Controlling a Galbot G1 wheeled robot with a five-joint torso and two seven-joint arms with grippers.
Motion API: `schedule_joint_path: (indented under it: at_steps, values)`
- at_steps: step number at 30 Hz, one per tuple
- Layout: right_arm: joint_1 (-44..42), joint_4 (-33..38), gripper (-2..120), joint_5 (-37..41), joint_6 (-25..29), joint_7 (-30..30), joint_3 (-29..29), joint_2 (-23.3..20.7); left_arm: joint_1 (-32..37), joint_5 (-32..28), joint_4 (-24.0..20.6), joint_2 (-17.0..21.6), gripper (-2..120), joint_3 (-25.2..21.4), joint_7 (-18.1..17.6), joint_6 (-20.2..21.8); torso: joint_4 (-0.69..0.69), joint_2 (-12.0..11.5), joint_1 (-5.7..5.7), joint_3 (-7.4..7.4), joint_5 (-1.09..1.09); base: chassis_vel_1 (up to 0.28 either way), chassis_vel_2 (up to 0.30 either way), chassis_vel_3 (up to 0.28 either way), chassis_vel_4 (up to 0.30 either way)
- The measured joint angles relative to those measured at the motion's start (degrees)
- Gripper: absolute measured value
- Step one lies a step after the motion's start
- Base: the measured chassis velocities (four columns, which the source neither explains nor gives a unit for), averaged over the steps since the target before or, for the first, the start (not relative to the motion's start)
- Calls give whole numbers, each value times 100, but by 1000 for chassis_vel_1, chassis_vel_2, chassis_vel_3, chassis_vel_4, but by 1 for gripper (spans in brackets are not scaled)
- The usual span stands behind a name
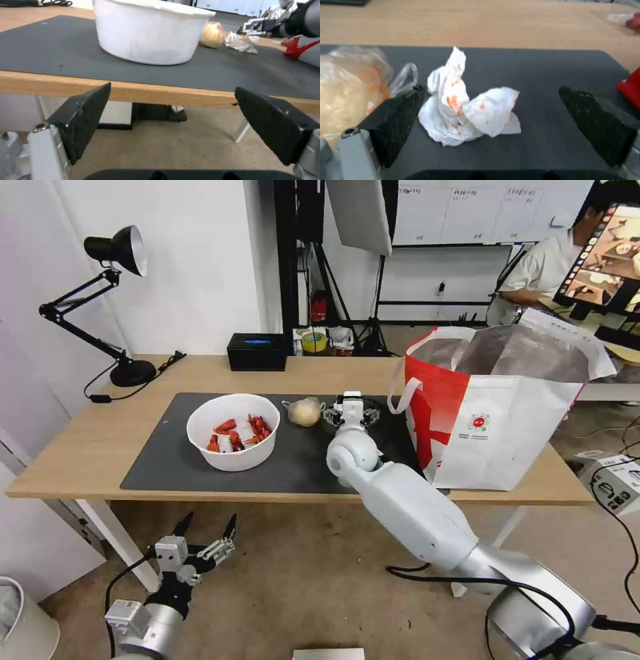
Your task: Pick up the trash from the table and place it into the takeout bag.
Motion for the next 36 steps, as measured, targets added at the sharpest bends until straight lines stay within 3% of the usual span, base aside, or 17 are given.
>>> schedule_joint_path:
  at_steps: [32, 36]
  values:
    - [458, -958, 99, 453, -106, -647, -185, 120, -42, -19, -11, 31, 100, 31, 21, -2, 0, 1, -1, 0, 0, 0, 0, 0, 0]
    - [464, -985, 88, 450, -116, -715, -192, 124, -42, -19, -14, 39, 100, 15, 19, -1, 0, 1, -1, 0, 0, 0, 0, 0, 0]
